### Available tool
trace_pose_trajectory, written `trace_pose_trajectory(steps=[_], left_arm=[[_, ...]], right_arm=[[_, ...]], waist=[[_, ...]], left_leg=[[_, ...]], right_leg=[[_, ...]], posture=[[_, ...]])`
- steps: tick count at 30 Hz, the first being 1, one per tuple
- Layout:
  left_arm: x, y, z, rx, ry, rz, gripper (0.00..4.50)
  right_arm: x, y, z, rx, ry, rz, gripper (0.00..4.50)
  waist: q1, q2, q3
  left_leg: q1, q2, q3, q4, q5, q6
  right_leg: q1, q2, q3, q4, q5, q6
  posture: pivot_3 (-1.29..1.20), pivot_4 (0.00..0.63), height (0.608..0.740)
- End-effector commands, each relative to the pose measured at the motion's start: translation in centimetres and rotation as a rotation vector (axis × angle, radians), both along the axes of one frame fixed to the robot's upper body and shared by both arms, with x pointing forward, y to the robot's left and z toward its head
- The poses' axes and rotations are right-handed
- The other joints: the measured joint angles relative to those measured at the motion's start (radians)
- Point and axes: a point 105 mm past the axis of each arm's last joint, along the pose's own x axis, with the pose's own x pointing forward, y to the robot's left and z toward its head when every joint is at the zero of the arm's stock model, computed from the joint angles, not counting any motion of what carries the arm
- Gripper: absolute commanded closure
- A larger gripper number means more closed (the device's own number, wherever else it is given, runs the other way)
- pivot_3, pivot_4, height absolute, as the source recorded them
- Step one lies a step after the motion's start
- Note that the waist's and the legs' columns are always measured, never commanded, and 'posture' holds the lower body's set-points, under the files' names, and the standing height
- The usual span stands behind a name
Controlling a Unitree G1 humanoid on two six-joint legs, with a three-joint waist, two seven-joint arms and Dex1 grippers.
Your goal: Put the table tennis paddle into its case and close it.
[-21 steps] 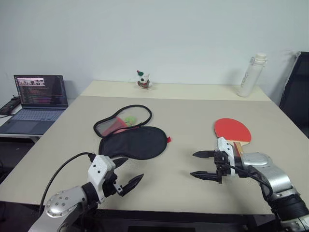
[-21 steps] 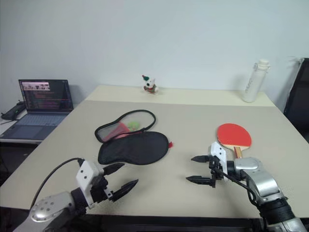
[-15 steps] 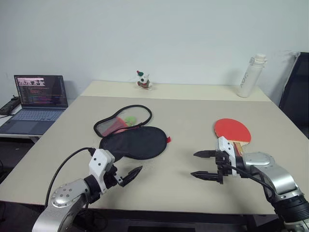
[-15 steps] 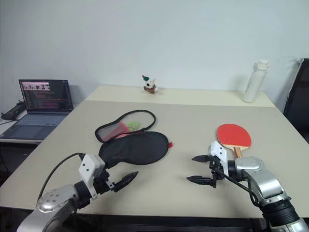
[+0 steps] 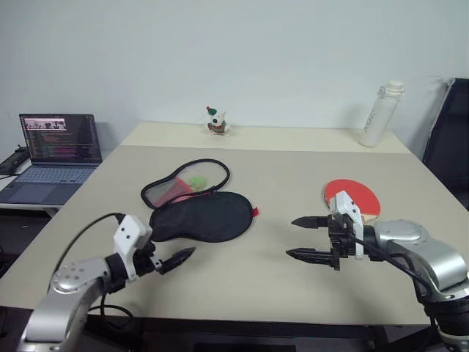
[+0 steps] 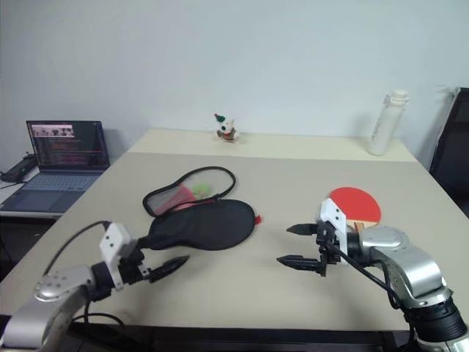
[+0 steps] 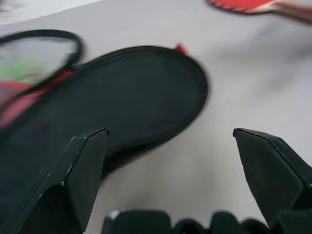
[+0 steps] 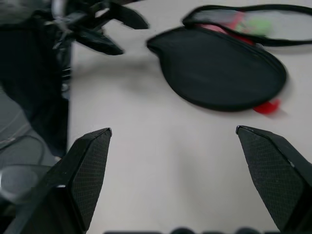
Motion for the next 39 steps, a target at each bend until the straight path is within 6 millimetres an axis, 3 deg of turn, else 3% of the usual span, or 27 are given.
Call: trace_pose_trajectory(steps=[1,8,19,24,27,37,39], left_arm=[[0.3,1.6,0.4,0.073,-0.01,-0.01,0.03],[2.4,2.6,-0.5,0.21,0.002,-0.058,0.03],[4.1,4.5,-2.7,0.312,0.115,-0.102,0.03],[4.7,4.4,-3.5,0.335,0.149,-0.141,0.03],[4.8,3.6,-3.9,0.328,0.164,-0.178,0.64],[4.5,2.3,-4.8,0.333,0.194,-0.239,4.25],[4.5,1.1,-4.6,0.285,0.185,-0.248,4.46]], right_arm=[[-1.7,0.3,1.8,-0.006,-0.012,0.048,0.0],[1.9,0.1,1.9,-0.02,-0.159,-0.151,0.0],[2.2,0.4,2.0,-0.013,-0.191,-0.157,0.0],[2.4,0.4,2.0,-0.008,-0.205,-0.17,0.0],[2.5,0.4,2.0,-0.002,-0.212,-0.184,0.0],[2.8,-0.1,2.0,0.002,-0.217,-0.217,0.0],[2.8,-0.2,2.0,0.004,-0.216,-0.227,0.0]], waist=[[0.002,0.0,0.0],[0.001,-0.001,0.0],[0.0,-0.001,0.0],[0.0,-0.001,0.0],[0.0,-0.001,0.0],[0.002,-0.001,0.0],[0.002,-0.001,0.0]], left_leg=[[0.0,0.0,0.0,0.0,0.0,0.0],[-0.001,0.0,0.0,-0.002,0.0,0.0],[-0.003,0.0,0.001,-0.002,0.0,0.0],[-0.003,0.0,0.001,-0.002,0.0,0.0],[-0.003,0.0,0.001,-0.001,0.0,0.0],[0.0,0.0,0.0,0.004,0.001,0.002],[0.0,0.0,0.0,0.004,0.002,0.002]], right_leg=[[0.0,0.0,-0.001,-0.001,0.0,0.0],[0.0,-0.001,-0.001,-0.003,0.0,0.0],[-0.003,0.0,-0.002,-0.003,0.0,0.0],[-0.003,0.0,-0.002,-0.001,0.0,0.0],[-0.003,0.0,-0.002,0.001,0.0,0.0],[-0.003,-0.001,-0.001,0.011,0.0,0.0],[-0.003,-0.001,-0.001,0.011,0.0,0.0]], posture=[[0.0,0.15,0.74],[0.0,0.15,0.74],[0.0,0.15,0.74],[0.0,0.15,0.74],[0.0,0.15,0.74],[0.0,0.15,0.74],[0.0,0.15,0.74]])
